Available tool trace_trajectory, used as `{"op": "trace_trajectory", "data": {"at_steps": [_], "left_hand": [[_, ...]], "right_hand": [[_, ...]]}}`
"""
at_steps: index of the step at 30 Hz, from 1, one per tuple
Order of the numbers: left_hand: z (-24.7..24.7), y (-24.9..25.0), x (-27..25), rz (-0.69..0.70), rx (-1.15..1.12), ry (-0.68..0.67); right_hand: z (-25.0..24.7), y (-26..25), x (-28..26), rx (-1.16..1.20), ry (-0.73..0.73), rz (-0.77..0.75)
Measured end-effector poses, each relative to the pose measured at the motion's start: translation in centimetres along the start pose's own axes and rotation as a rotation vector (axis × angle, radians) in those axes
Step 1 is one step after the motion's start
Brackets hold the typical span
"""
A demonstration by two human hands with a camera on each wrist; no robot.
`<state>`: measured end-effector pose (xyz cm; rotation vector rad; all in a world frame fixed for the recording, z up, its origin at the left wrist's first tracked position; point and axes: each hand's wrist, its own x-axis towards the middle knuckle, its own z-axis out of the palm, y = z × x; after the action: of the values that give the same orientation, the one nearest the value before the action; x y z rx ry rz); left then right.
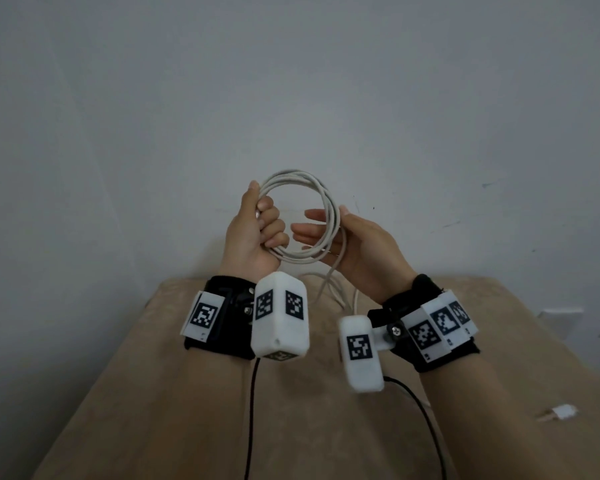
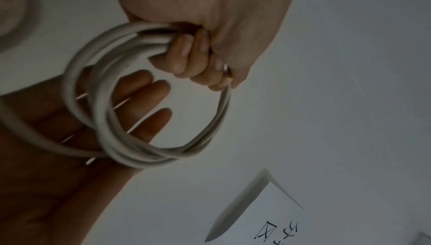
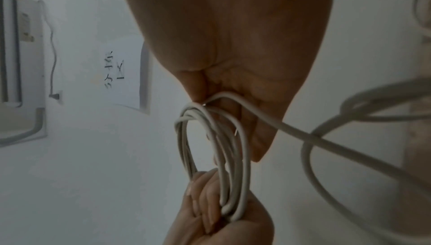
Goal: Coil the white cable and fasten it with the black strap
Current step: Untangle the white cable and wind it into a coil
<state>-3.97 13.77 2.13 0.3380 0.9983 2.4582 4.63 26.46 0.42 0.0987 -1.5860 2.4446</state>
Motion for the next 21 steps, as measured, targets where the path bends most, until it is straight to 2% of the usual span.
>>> {"op": "trace_trajectory", "data": {"at_steps": [8, 13, 17, 21], "left_hand": [[0.0, -0.4, 0.3, -0.005, -0.086, 0.017], [0.5, -1.3, 0.6, -0.102, -0.152, -0.044], [0.3, -1.4, 0.4, -0.173, -0.041, -0.128], [-1.0, -0.7, 0.0, -0.219, 0.136, -0.140]], "right_hand": [[0.4, 0.2, 0.1, 0.191, -0.022, 0.002], [0.4, 0.4, 0.6, 0.411, 0.008, -0.024], [-0.7, 0.2, 0.7, 0.469, 0.006, -0.037], [-1.7, -0.3, 0.5, 0.423, 0.020, 0.015]]}}
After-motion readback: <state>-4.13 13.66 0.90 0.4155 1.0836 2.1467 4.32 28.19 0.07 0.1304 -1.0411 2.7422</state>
